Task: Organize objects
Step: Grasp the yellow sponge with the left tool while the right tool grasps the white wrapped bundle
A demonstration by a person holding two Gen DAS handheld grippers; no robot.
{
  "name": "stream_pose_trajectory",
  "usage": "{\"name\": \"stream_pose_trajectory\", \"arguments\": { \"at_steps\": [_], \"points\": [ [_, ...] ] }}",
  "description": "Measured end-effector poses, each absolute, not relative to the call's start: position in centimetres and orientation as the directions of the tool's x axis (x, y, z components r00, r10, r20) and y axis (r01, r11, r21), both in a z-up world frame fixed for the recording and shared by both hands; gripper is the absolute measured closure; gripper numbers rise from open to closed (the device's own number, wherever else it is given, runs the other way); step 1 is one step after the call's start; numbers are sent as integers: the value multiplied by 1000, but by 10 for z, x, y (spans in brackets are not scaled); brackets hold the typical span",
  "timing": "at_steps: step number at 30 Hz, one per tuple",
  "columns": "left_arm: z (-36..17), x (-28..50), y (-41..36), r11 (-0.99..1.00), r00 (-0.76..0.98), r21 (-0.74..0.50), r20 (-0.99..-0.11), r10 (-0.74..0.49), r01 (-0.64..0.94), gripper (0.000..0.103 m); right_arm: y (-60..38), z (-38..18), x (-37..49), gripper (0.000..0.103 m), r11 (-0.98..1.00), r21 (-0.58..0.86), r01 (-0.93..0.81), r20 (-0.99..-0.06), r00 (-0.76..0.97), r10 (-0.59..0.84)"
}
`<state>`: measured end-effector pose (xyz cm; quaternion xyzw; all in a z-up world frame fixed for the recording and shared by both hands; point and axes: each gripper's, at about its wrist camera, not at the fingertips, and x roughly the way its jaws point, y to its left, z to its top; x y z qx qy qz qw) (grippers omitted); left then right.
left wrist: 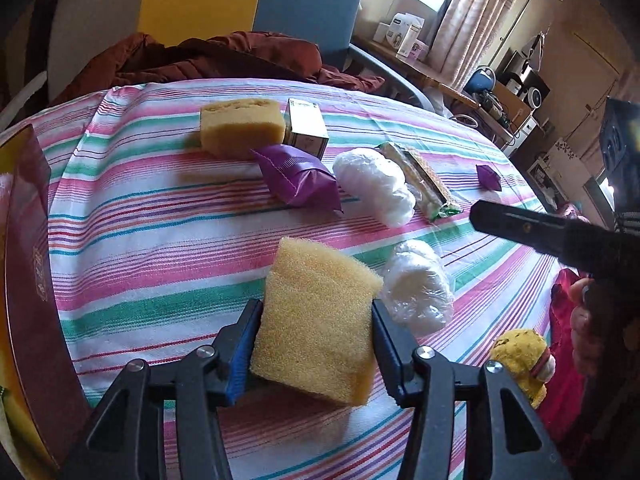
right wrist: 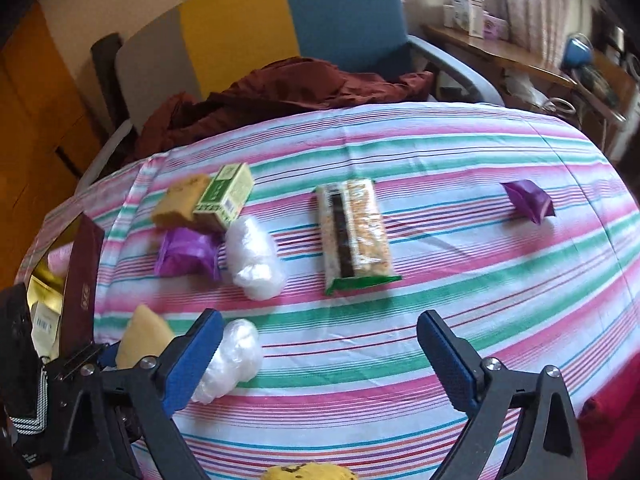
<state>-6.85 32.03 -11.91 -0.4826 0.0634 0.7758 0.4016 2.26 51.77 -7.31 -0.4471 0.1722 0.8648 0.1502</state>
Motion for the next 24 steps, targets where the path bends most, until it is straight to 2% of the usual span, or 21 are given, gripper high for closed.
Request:
{"name": "stream_pose_trajectory", "arguments": {
  "at_steps": [7, 11, 14, 17, 24],
  "points": [
    [-121, -70, 322, -660, -209, -306, -786, 581, -686, 50, 503, -67, -1, 19, -928, 143, -343, -831, -552, 76],
    [-120, -68, 322, -656, -215, -300, -782, 585, -693, 50, 494, -73, -38, 32, -956, 115, -272, -853, -520, 45],
    [-120, -67, 321, -652, -218, -298, -779, 588, -697, 50, 488, -90, -65, 38, -970, 85, -228, -884, -466, 32],
    [-121, -67, 321, -650, -217, -300, -776, 592, -699, 50, 487, -109, -81, 66, -972, 56, -227, -915, -402, 41],
    [-117, -63, 318, -655, -221, -291, -782, 582, -697, 51, 476, -77, -52, 67, -975, 33, -222, -871, -485, 81]
  ]
}}
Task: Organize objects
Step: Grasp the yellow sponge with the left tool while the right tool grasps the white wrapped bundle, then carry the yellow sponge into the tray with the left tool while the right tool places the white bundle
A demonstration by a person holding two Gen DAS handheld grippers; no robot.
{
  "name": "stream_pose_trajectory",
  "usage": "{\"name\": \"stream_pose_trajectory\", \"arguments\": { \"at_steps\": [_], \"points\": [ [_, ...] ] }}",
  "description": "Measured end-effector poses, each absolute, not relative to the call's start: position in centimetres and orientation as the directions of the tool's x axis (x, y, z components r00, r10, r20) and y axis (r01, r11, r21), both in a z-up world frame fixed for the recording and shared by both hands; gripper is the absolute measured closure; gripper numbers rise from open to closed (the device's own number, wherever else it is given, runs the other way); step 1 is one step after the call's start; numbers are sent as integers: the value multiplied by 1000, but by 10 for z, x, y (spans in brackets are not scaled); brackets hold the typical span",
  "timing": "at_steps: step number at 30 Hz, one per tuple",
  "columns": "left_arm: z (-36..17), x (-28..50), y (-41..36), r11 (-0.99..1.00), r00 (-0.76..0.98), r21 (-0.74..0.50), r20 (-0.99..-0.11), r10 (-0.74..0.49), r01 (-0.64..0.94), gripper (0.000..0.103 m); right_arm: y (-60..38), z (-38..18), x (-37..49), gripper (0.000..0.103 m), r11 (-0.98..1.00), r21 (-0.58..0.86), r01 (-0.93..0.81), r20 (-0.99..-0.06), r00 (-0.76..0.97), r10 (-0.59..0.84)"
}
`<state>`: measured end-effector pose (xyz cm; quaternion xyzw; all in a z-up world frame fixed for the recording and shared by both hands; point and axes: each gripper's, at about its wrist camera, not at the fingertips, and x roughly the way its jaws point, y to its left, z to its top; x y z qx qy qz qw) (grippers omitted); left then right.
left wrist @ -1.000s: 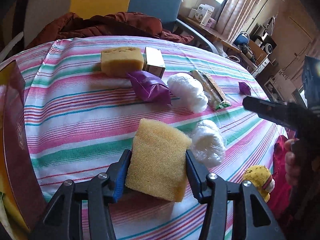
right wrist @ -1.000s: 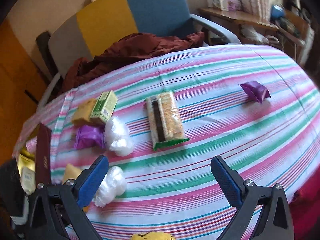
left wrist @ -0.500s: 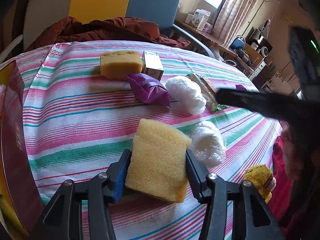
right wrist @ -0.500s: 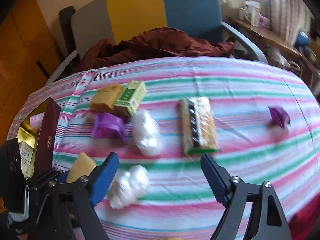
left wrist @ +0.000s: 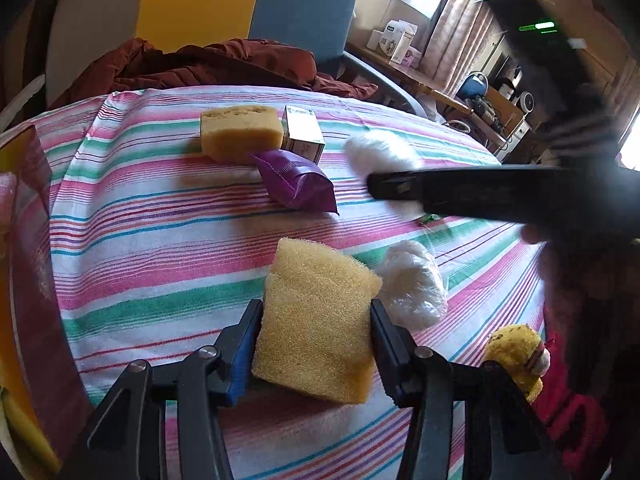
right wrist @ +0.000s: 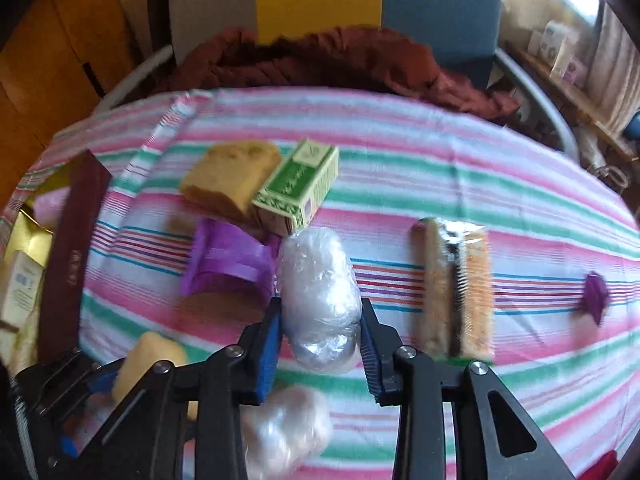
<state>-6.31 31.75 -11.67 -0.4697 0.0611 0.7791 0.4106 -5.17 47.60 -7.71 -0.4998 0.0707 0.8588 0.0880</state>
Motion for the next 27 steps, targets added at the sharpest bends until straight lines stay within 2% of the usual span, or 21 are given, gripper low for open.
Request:
{"name": "stream_pose_trajectory", "arguments": {
  "at_steps": [8, 13, 20, 27],
  "points": [
    [-80, -39, 291, -643, -259, -279, -748, 612, -714, 51, 468, -44, -10, 67, -962, 106, -252, -820, -569, 59],
    [-49, -39, 250, -679, -309, -313, -712, 631, -664, 51, 445, -36, 5, 67, -959, 164, -232, -796, -605, 10],
    [-16, -45, 175, -755, -427, -342, -662, 616, -559, 51, 387, -30, 4, 67, -965, 237, -115, -766, -633, -112],
    [-12, -46, 98, -820, -513, -352, -650, 561, -451, 51, 321, -31, -1, 67, -964, 266, 14, -754, -619, -217]
  ]
}}
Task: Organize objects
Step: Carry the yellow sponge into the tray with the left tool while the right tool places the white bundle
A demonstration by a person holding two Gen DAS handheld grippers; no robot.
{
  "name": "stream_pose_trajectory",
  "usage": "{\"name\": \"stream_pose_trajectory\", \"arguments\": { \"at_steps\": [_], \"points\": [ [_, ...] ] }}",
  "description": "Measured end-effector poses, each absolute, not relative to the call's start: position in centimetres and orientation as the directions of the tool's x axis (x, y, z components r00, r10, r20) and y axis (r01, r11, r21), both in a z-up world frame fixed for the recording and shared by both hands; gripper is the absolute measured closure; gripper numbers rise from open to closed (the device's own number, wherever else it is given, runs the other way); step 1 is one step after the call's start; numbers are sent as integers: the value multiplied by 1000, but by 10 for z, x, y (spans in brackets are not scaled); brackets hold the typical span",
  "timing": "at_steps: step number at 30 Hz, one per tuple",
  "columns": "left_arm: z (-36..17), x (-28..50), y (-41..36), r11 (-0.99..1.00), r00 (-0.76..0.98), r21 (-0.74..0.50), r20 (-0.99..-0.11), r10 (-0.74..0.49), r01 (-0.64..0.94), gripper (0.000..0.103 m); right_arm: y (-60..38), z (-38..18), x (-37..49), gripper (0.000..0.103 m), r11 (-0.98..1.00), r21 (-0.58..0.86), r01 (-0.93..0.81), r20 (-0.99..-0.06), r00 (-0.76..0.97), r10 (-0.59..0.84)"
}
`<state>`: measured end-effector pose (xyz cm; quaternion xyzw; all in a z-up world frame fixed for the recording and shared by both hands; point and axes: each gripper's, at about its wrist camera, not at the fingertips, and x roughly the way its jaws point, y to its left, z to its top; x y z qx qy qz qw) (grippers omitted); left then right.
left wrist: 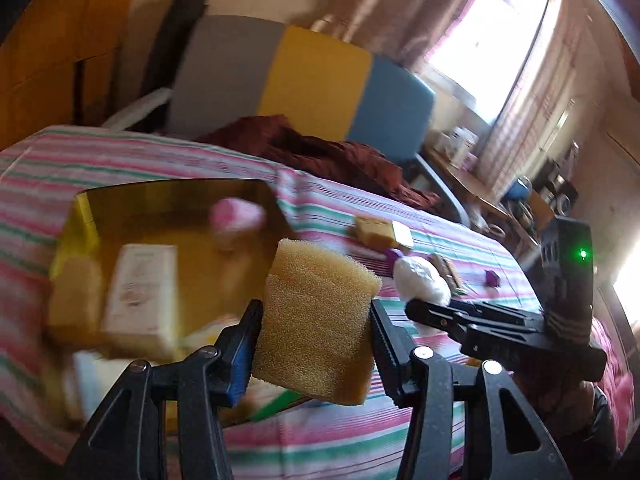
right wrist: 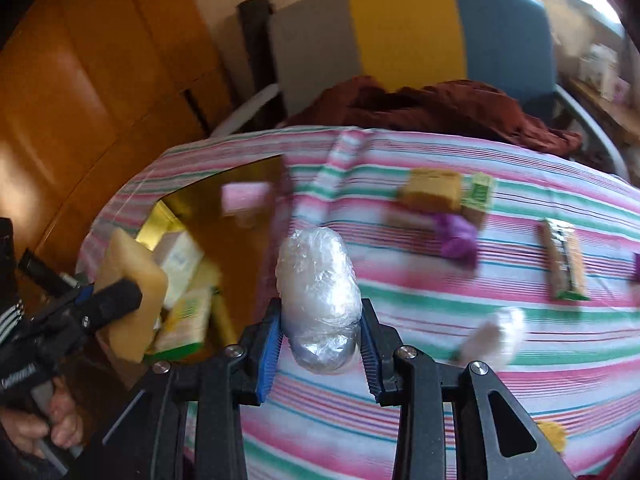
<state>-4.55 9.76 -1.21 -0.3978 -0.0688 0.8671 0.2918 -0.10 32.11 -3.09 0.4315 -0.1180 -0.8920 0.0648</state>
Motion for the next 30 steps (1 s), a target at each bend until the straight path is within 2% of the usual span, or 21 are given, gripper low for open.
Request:
{"name": "stream_pose_trajectory", "arguments": {
  "at_steps": [11, 15, 19, 21, 22, 23, 24, 28, 30],
  "points": [
    [-21, -51, -7, -885, -619, -399, -639, 457, -241, 51, 251, -36, -15, 66, -957, 255, 139, -768, -572, -287],
    [-20, -49, -21, -881, -628, -413, -628, 459, -230, 51, 238, -36, -29, 66, -960, 242, 143, -773, -569, -280],
    [-21, -49, -12, -859, -601, -427, -619, 505, -283, 51, 229, -37, -41, 66, -963, 228, 142, -781, -564, -268],
    [-26, -47, -1, -853, -577, -416, -630, 520, -315, 51, 227, -37, -48, 59, -966, 220, 136, -780, -571, -257],
    [-28, -46, 4, -849, -562, -412, -638, 527, -330, 50, 227, -37, -52, 53, -968, 219, 121, -779, -576, -248],
    [-30, -46, 11, -846, -546, -409, -646, 534, -343, 49, 228, -38, -54, 37, -970, 219, 107, -778, -581, -240],
    [-33, -46, 18, -843, -533, -402, -654, 537, -357, 48, 230, -38, -55, 32, -970, 223, 97, -774, -588, -237],
    [-50, -52, 40, -863, -485, -354, -718, 498, -362, 46, 234, -42, -50, 31, -970, 223, 91, -783, -576, -234],
    [-58, -54, 44, -867, -465, -350, -739, 487, -354, 45, 236, -43, -45, 27, -969, 230, 87, -785, -572, -238]
  ]
}}
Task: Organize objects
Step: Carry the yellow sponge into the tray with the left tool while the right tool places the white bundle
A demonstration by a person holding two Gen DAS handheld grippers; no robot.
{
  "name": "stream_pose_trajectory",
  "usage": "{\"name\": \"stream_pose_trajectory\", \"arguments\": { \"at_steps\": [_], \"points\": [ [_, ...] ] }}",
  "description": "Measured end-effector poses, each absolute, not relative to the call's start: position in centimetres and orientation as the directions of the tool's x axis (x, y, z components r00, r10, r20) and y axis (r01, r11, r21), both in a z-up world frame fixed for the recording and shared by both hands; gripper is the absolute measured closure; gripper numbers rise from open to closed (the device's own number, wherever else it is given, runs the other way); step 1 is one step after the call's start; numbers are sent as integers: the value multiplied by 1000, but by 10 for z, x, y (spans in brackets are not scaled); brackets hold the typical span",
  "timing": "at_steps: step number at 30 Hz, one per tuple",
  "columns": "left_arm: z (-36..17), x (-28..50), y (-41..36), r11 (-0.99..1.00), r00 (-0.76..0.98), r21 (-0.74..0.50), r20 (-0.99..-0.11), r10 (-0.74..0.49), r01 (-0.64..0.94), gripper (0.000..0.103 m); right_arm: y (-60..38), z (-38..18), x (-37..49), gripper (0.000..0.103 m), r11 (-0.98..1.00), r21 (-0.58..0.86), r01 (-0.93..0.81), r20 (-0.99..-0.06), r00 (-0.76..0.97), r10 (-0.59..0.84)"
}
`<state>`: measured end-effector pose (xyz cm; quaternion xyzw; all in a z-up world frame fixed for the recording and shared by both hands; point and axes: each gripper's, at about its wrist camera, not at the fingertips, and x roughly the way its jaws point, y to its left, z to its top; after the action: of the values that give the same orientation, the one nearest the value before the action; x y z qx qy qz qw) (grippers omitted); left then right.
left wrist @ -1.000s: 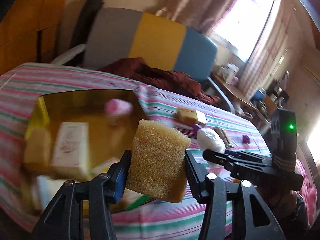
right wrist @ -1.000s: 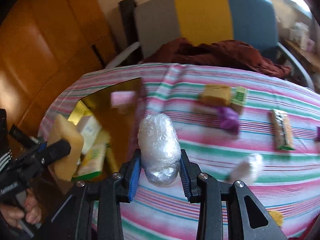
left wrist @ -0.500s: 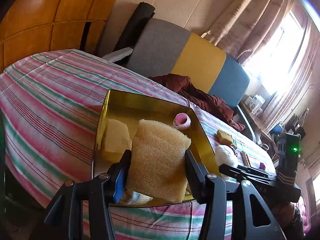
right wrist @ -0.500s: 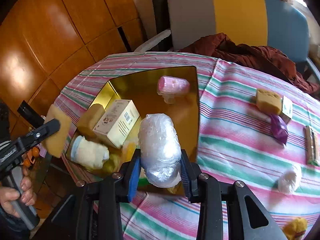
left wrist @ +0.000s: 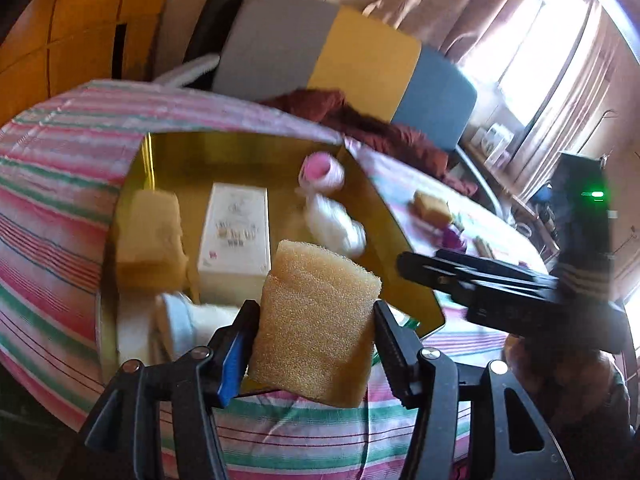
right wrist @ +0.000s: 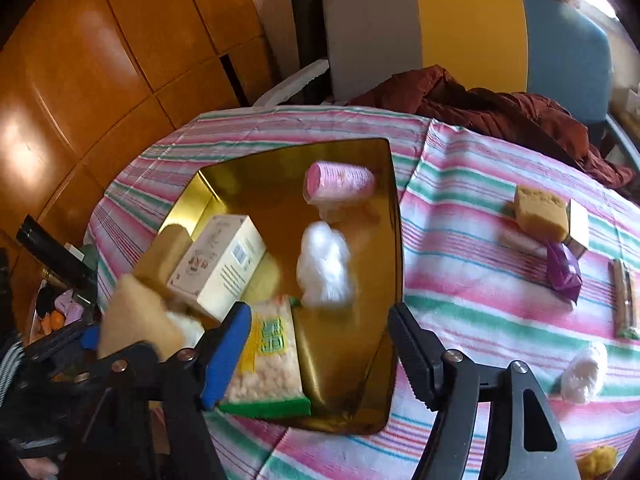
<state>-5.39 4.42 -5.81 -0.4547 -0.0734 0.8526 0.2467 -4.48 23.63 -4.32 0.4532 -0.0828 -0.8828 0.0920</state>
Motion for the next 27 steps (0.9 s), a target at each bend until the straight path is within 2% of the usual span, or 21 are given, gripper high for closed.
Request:
{"name": "stream_pose_trajectory", "arguments": {
  "at_steps": [3, 7, 13, 16, 18, 22, 27],
  "points": [
    [-68, -55, 46, -891, -457, -317, -773, 441, -325, 45, 243, -44, -38, 21, -967, 243, 73, -783, -573, -240],
    [-66, -55, 40, -900, -464, -330, -774, 431, -286, 45, 248, -44, -31, 19, -965, 254, 58, -781, -576, -240],
    [-63, -55, 31, -899, -479, -347, -762, 436, -266, 44, 246, -45, -24, 17, -963, 265, 54, -780, -576, -247],
    [-62, -58, 32, -872, -462, -409, -739, 490, -270, 44, 243, -45, -21, 16, -965, 257, 57, -779, -578, -242],
    [-61, -60, 31, -862, -464, -431, -726, 508, -267, 39, 242, -44, -19, 15, -965, 255, 57, -778, -580, -240],
    [-57, -63, 24, -873, -496, -421, -720, 486, -246, 20, 241, -44, -17, 12, -965, 257, 58, -777, -580, -242],
    [-53, -63, 7, -888, -524, -417, -721, 453, -194, 22, 242, -46, -13, 12, -963, 262, 55, -779, -577, -245]
  ]
}}
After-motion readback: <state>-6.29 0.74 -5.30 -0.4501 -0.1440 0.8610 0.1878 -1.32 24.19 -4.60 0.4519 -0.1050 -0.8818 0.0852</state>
